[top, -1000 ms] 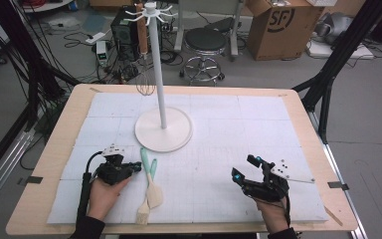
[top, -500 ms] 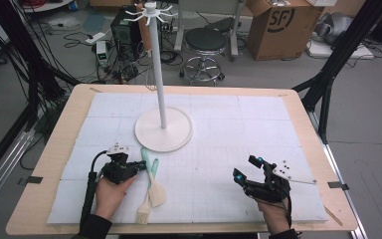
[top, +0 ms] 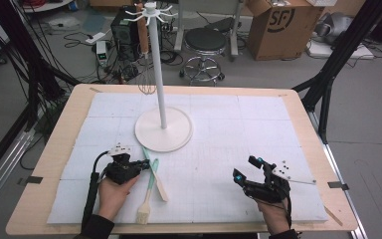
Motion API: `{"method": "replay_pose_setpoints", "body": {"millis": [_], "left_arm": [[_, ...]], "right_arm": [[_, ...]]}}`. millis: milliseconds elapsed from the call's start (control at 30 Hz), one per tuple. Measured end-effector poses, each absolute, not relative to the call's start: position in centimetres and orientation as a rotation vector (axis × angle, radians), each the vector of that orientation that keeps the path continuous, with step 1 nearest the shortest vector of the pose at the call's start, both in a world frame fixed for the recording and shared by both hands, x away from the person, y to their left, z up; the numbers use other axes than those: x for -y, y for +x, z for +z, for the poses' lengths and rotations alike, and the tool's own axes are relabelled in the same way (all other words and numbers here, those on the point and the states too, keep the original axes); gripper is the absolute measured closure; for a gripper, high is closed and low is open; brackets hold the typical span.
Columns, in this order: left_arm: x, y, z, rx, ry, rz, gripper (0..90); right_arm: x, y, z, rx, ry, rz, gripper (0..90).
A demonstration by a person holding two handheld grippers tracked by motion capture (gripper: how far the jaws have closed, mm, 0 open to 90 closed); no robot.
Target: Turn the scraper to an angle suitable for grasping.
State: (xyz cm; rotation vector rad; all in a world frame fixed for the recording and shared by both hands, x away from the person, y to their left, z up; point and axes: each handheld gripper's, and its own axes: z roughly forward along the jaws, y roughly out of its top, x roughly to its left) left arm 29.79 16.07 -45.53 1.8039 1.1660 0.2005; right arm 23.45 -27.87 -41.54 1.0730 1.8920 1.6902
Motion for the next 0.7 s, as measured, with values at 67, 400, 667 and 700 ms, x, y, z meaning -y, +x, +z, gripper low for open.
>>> {"method": "replay_pose_setpoints", "body": {"millis": [67, 400, 667, 700], "left_arm": [[-15.9, 29.8, -45.5, -1.155, 1.811, 0.210, 89.9], [-14.1, 29.7, -45.4, -1.110, 1.849, 0.248, 89.9], [-14.4, 29.8, -45.4, -1.113, 1.823, 0.236, 89.8], [-14.4, 29.9, -45.4, -1.116, 1.820, 0.234, 89.8]], "right_arm": [[27.9, 23.5, -41.6, -1.892, 1.071, 1.690, 20.8], [28.0, 23.4, -41.6, -1.896, 1.079, 1.689, 20.7], [28.2, 23.3, -41.6, -1.894, 1.080, 1.687, 20.8], [28.2, 23.3, -41.6, -1.893, 1.082, 1.689, 20.8]]}}
